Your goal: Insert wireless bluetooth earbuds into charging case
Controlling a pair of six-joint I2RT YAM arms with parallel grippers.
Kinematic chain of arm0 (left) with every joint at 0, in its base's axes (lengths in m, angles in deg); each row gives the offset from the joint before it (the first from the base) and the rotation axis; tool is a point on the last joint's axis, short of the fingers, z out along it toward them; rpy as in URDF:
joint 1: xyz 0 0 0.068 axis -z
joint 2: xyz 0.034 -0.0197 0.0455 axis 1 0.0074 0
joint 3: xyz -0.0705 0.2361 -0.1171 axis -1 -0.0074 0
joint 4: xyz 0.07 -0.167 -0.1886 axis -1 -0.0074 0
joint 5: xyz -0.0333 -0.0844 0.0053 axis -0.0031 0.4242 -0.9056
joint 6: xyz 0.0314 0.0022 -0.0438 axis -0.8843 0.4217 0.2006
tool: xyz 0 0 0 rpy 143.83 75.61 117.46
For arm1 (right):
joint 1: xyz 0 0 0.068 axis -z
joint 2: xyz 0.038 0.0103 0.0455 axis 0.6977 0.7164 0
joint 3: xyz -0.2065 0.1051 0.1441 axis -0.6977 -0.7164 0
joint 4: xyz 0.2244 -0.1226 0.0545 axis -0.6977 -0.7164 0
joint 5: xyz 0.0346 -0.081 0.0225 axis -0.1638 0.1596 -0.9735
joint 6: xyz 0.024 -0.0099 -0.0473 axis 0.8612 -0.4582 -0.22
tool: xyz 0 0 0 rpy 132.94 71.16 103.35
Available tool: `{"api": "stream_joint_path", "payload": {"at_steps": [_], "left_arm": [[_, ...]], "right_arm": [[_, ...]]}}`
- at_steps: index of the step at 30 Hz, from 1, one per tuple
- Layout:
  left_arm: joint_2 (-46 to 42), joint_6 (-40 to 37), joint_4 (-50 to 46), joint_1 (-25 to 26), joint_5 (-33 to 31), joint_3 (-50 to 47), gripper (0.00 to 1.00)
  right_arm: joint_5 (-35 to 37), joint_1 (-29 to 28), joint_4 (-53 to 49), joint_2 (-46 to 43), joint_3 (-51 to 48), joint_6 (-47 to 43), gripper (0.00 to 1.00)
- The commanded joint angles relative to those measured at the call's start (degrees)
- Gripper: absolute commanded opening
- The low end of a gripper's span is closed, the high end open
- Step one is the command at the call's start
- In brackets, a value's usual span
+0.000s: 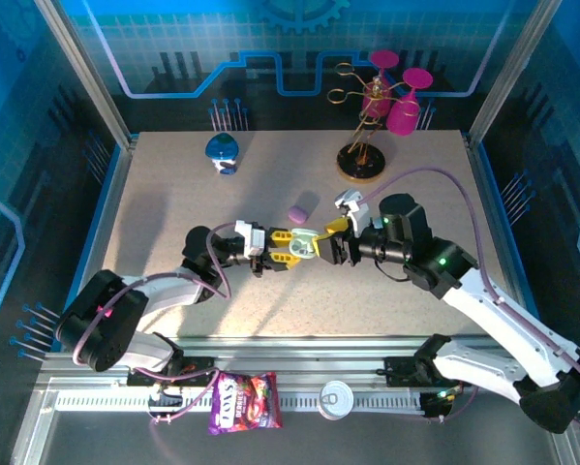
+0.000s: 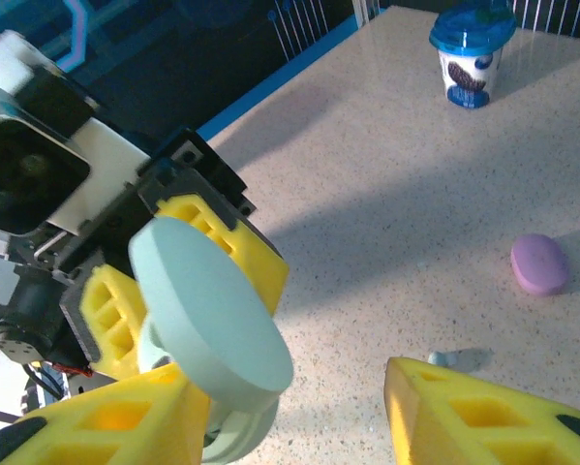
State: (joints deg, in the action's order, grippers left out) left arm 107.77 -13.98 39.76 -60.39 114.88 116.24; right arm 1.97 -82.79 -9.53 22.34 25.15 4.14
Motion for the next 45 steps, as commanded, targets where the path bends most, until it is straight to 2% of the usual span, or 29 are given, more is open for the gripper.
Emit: {"api": "stream_joint_path", "payload": {"at_steps": [1,7,20,31,38,45], "left_arm": [[1.25,-0.83,3.43,-0.14,2.53,2.65,0.28],[1.36,-3.09,3.29,-0.27,2.28,3.01,0.28],[1.08,-2.41,3.47,-0.37,2.71,4.13,0.28],[0.23,-1.86,3.43,-0.37,2.82,4.15,0.28],[0.05,-2.57,3.43,-0.37,2.41,3.42,0.28],[0.53,-4.5,3.43,-1.07,1.68,2.4,0.28]], "right_arm": [[-1.02,-0.1,4.63,-3.64,-1.2,-0.53,0.51],[0.0,-0.08,7.61,-5.76,-2.3,0.35,0.51],[4.08,-1.76,3.29,-1.32,-1.66,-2.17,0.51],[9.1,-1.83,-0.01,-2.23,-2.8,-3.98,0.52],[5.14,-1.85,2.75,-4.06,-3.04,-2.75,0.52],[2.29,-0.39,11.0,-10.0,-9.58,-0.6,0.53]]}}
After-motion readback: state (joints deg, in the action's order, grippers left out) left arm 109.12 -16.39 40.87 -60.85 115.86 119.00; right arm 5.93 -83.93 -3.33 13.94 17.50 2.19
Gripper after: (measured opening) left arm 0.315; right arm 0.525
